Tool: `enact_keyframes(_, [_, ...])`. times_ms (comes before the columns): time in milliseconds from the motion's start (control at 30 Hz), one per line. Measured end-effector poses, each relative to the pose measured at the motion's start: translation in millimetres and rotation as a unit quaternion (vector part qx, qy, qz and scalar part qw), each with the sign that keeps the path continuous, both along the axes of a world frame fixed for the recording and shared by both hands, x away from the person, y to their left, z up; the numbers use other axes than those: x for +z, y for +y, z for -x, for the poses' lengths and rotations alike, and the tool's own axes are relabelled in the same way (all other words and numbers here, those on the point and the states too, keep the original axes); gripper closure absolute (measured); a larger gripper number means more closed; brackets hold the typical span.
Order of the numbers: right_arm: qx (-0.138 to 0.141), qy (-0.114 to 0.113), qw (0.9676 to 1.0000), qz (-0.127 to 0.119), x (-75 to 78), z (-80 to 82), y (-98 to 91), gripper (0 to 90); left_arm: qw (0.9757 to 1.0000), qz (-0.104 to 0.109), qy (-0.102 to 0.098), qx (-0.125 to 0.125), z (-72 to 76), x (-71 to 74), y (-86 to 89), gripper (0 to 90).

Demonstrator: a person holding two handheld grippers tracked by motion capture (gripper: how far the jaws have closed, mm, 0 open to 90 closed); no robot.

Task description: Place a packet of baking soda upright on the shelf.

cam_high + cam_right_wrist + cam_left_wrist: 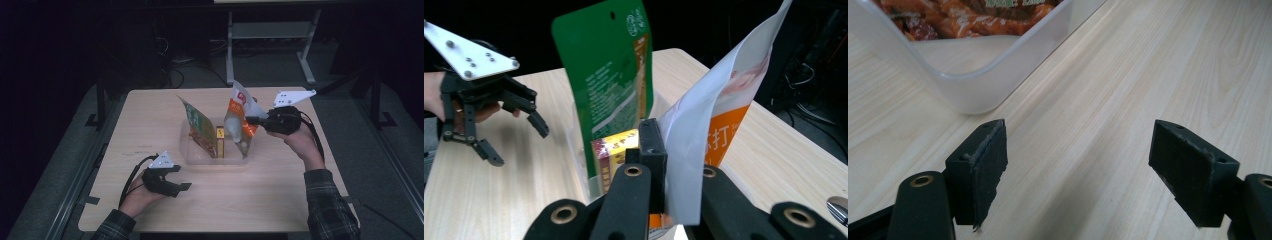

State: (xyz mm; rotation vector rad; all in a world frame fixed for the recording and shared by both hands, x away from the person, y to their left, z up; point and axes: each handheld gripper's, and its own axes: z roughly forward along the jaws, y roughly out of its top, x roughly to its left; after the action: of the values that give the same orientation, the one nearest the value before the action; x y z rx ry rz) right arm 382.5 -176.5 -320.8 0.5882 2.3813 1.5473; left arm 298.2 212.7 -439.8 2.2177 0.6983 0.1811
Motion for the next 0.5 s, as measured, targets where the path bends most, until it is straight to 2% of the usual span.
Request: enact_keyframes(500, [-0.006, 0.003, 1.0, -0.003, -6.6, -15.4, -4.0, 89.7, 0.9999, -0.009, 0.001, 0.008, 6.1, -2.3, 6.4, 22.5])
